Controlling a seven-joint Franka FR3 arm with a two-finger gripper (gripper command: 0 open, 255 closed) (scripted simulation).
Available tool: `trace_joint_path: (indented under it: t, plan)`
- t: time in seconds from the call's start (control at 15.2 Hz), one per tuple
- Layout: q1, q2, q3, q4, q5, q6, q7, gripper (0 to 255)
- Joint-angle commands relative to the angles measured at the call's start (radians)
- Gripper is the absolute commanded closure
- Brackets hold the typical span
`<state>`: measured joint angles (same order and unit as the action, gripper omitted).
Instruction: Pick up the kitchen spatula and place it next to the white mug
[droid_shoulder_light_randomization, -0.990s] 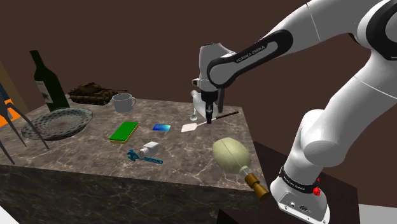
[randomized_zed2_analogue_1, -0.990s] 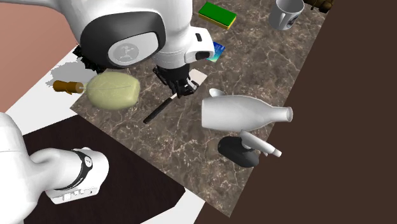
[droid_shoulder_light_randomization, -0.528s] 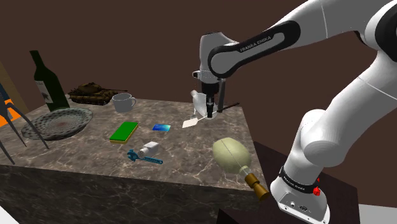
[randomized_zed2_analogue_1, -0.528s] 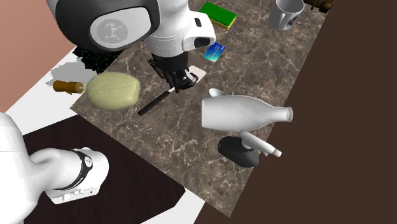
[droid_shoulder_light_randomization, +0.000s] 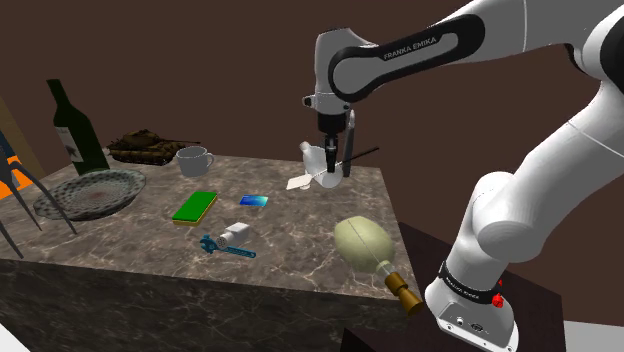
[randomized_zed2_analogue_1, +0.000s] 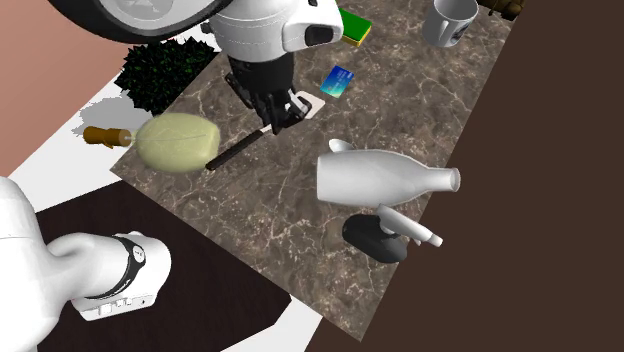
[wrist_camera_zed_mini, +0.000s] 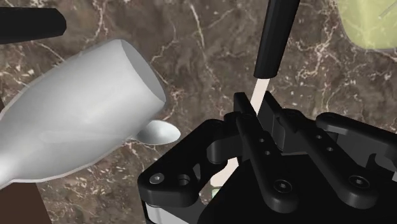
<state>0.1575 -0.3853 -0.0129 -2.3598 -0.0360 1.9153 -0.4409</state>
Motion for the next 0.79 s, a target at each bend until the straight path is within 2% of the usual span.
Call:
trace_joint_path:
  t: [0.0, 0.13, 0.73]
  plan:
    - [0.000, -0.006, -0.001, 0.024, 0.000, -0.030, -0.002, 255]
    - [0.000, -0.010, -0.001, 0.042, 0.000, -0.053, -0.003, 255]
    - [0.044, 0.312, 0.067, 0.372, 0.017, -0.062, 0.102, 255]
